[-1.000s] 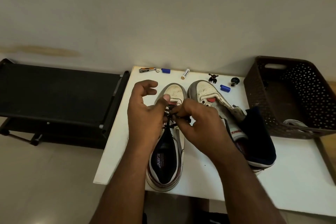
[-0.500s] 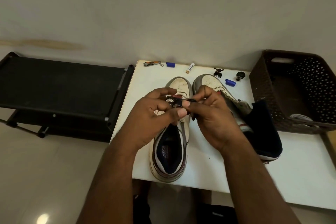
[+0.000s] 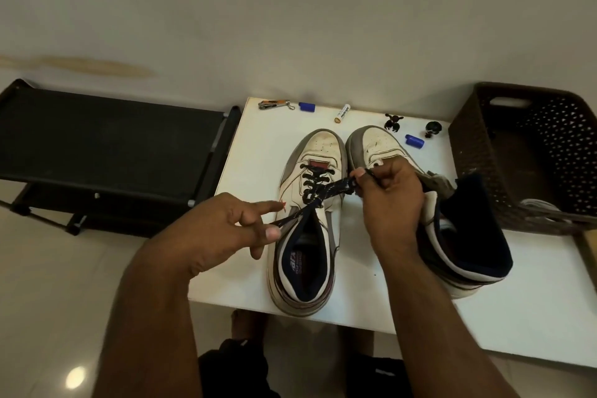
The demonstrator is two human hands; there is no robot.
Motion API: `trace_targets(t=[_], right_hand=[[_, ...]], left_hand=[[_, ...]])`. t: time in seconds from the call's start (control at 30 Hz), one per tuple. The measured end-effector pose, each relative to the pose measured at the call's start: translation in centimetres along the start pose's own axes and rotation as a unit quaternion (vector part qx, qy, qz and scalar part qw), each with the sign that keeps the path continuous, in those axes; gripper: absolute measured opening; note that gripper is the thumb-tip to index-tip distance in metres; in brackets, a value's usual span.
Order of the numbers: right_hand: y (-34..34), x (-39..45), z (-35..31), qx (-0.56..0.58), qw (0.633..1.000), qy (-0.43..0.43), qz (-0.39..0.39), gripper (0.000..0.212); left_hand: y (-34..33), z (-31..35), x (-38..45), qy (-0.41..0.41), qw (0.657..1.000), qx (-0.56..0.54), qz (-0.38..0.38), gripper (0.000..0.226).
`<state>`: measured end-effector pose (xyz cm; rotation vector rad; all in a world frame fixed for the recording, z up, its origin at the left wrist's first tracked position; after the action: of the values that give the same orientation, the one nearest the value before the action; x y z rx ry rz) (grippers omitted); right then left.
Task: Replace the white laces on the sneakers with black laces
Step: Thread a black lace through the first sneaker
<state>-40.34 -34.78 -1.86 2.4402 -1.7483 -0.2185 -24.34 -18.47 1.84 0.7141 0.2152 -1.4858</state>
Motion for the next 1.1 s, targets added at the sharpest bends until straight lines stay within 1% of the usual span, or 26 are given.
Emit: trace_targets(t=[0.07,0.13,0.17,0.23,0.3,0.37,0.4,0.47,0.53,0.63,0.67,0.7,0.8,0.93,0.97,1.0,1.03,1.07,1.1], right_hand=[[0.0,0.0,0.2,-0.023,1.0,0.009,0.001,0.024],[0.1,0.1,0.6,-0.031,0.999,0.01,0.005,0.024],[0.0,0.1,0.8,-0.027,1.0,0.005,0.003,0.024],[-0.3,0.1,0.9,-0.004,1.0,-0.013,-0.008,0.023],[-0.5,0.0,0.8,0.055,0.998,-0.035,-0.016,0.022],[-0.7,0.2,0.3,0.163,0.984,-0.061,-0.026,0.019],[-0.7,0.2,0.0,0.228,0.97,-0.073,-0.039,0.019],[-0.9,0.4,-0.5,0.346,0.932,-0.086,-0.065,0.018],[-1.1,0.4,-0.7,0.406,0.908,-0.085,-0.064,0.019],[-1.4,0.4,-0.3,0.425,0.901,-0.081,-0.033,0.021],[-1.7,0.4,-0.1,0.43,0.898,-0.085,-0.025,0.022],[-2.1,0.3,0.1,0.436,0.895,-0.093,-0.018,0.022],[-2.9,0.2,0.9,0.449,0.885,-0.121,0.009,0.022],[-3.1,0.1,1.6,0.424,0.895,-0.137,0.03,0.022],[-3.1,0.1,1.9,0.425,0.893,-0.146,0.032,0.022],[-3.2,0.0,2.1,0.429,0.889,-0.156,0.031,0.021],[-3.4,0.0,2.4,0.432,0.887,-0.163,0.028,0.018],[-3.5,-0.2,2.6,0.421,0.891,-0.167,0.023,0.015],[-3.6,-0.3,2.9,0.393,0.904,-0.166,0.008,0.009]], left_hand=[[0.4,0.0,-0.4,-0.019,1.0,-0.007,-0.002,0.032],[0.6,0.1,-0.4,-0.04,0.999,-0.014,0.03,0.028],[0.7,0.0,-0.4,-0.045,0.997,-0.021,0.063,0.027],[1.0,-0.3,-0.1,-0.052,0.985,-0.038,0.16,0.024],[1.1,-0.1,0.3,-0.077,0.963,-0.08,0.244,0.019],[0.9,0.1,1.2,-0.09,0.939,-0.17,0.284,0.014],[0.6,0.1,1.8,-0.089,0.926,-0.216,0.296,0.015],[0.2,0.1,2.9,-0.099,0.892,-0.307,0.316,0.02],[0.2,0.1,3.5,-0.114,0.845,-0.394,0.344,0.021],[0.8,-1.0,3.6,-0.116,0.754,-0.51,0.396,0.02],[1.0,-1.5,3.7,-0.114,0.729,-0.536,0.411,0.021],[1.2,-2.0,3.9,-0.112,0.712,-0.55,0.422,0.023],[0.9,-2.8,4.2,-0.103,0.678,-0.568,0.456,0.027],[0.3,-3.1,4.4,-0.102,0.612,-0.611,0.492,0.031],[0.3,-3.0,4.4,-0.098,0.604,-0.618,0.494,0.031],[0.3,-3.0,4.5,-0.091,0.603,-0.625,0.488,0.03],[0.2,-3.0,4.6,-0.082,0.613,-0.629,0.47,0.029],[0.1,-3.2,4.8,-0.067,0.641,-0.621,0.446,0.028],[0.2,-3.2,4.8,-0.043,0.689,-0.59,0.419,0.026]])
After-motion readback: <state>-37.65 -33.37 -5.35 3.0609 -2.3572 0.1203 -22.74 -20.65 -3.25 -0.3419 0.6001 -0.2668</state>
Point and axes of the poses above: each hand's wrist, its own x-axis towards the middle knuckle, its own y-axis out of the back of the hand, z = x × y, the point moved 4 cm from there along x, towards the middle knuckle, and after that the axes turned 10 degrees about -z, right-handed, at the moved point
